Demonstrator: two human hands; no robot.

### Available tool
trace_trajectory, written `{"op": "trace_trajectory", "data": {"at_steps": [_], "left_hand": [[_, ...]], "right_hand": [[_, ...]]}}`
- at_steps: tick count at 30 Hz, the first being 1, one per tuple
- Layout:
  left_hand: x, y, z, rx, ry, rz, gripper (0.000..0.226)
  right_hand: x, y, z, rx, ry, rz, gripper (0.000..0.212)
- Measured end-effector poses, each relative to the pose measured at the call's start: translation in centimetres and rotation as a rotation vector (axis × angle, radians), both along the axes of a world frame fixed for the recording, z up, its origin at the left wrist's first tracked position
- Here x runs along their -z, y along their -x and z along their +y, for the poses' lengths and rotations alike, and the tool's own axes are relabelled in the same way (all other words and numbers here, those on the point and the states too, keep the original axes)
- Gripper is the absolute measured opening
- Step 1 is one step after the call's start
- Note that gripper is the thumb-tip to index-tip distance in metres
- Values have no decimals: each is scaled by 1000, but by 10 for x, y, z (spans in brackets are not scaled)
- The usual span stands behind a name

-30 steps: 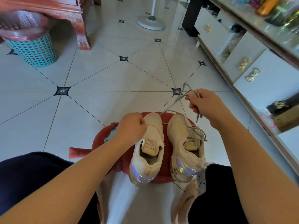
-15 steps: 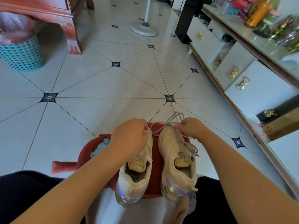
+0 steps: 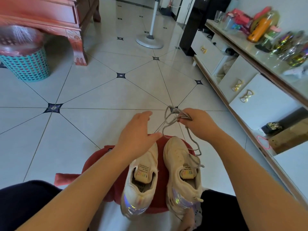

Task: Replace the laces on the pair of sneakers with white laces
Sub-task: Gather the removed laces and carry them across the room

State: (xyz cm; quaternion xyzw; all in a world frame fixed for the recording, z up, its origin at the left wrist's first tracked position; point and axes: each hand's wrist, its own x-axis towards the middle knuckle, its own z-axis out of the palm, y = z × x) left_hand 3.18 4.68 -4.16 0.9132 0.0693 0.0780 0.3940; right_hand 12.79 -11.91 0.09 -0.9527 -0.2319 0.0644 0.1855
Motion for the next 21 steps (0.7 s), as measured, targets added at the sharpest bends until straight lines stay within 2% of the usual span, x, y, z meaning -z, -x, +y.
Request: {"op": "trace_trajectory", "data": {"at_steps": [3,6,9,14,16,21], "left_hand": [[-19,0,1,59,158,-86,105],[-43,5,3,145,296,-193,113],[-64,14,6,162,342,-256,92],[-91,38,5,79,268,-362,15],[-101,45,6,25,348,-386,22],[-124,55,10,-62,732,-398,26]], "right_hand": [[-36,18,12,-143,21,-72,11],[-65,38,25,-221,-35,-74,12],[-87,56,33,-256,-133,-77,6],[-105,80,40,-166,-345,-36,10],[-108,87,39,-112,-473,65,9],[-102,102,39,-81,-786,404,7]]}}
